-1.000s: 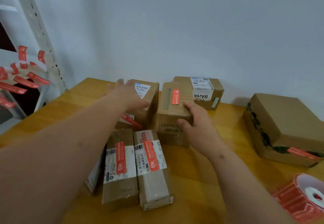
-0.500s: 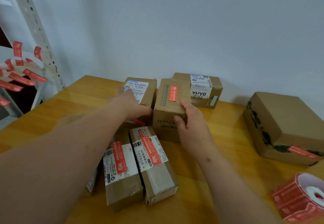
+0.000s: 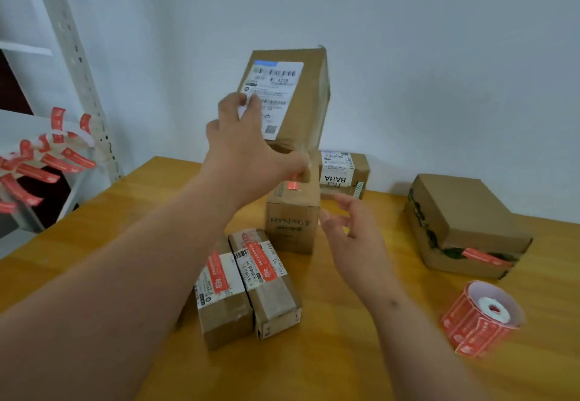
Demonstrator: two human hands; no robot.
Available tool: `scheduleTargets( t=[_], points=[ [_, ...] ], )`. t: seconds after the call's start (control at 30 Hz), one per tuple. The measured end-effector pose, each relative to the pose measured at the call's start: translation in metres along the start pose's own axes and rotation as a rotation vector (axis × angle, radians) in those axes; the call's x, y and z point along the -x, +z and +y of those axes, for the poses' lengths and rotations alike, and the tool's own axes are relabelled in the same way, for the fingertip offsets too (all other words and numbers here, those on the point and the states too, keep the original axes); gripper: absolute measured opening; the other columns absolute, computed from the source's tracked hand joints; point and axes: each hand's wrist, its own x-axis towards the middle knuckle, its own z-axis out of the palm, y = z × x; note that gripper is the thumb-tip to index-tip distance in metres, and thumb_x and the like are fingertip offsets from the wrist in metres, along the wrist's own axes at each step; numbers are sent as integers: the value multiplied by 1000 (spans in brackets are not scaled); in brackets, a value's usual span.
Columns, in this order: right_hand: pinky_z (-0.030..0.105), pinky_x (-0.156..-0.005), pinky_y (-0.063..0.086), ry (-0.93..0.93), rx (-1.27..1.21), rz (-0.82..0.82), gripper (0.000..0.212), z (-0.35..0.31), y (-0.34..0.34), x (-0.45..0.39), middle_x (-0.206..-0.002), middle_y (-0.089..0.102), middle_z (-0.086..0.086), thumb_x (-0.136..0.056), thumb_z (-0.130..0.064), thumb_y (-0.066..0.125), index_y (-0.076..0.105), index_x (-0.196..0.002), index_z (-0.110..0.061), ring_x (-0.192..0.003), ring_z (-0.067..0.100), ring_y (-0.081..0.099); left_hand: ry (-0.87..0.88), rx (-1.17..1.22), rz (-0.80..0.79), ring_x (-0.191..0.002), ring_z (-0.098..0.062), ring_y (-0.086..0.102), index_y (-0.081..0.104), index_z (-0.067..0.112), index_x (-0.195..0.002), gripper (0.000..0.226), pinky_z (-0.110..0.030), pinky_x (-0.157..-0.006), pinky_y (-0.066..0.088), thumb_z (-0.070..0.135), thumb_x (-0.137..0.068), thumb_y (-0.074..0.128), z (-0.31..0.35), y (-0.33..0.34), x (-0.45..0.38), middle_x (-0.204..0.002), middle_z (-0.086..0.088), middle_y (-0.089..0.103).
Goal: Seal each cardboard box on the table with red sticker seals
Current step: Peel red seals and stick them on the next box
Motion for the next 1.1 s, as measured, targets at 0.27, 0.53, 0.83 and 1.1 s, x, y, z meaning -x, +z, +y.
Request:
scheduleTargets(
  t=[0.27,0.53,0.83,1.1],
  points=[
    [47,-102,45,192,-403,0,94,-11,-56,61,-131,54,-12,-58,-91,39,34,-138,-42,-120,15,53,107,33,-287,-138,-17,10,4,24,-154,119,-39,-112,32,66,-64,69,33,9,128,-140,29,1],
    [50,-103,44,403,-394,-99,94,27,-79,118,-142,49,1,-76,-66,65,11,-149,-44,-118,24,55,31,58,-481,-137,-14,12,10,26,-154,120,-40,-113,33,75,-61,68,30,16,217,-138,30,4],
    [42,-82,56,541,-338,-168,70,40,-87,144,-110,68,5,-77,-72,57,49,-130,-27,-98,29,67,-304,674,-516,-111,-10,54,51,35,-136,72,-17,-72,50,50,-69,74,15,13,242,-136,13,43],
    [47,-100,48,410,-602,-415,52,34,-103,151,-112,72,8,-78,-56,65,68,-116,-21,-110,30,65,-352,690,-280,-102,-10,60,72,29,-91,27,-26,-79,51,53,-79,67,27,17,235,-113,13,61]
  ],
)
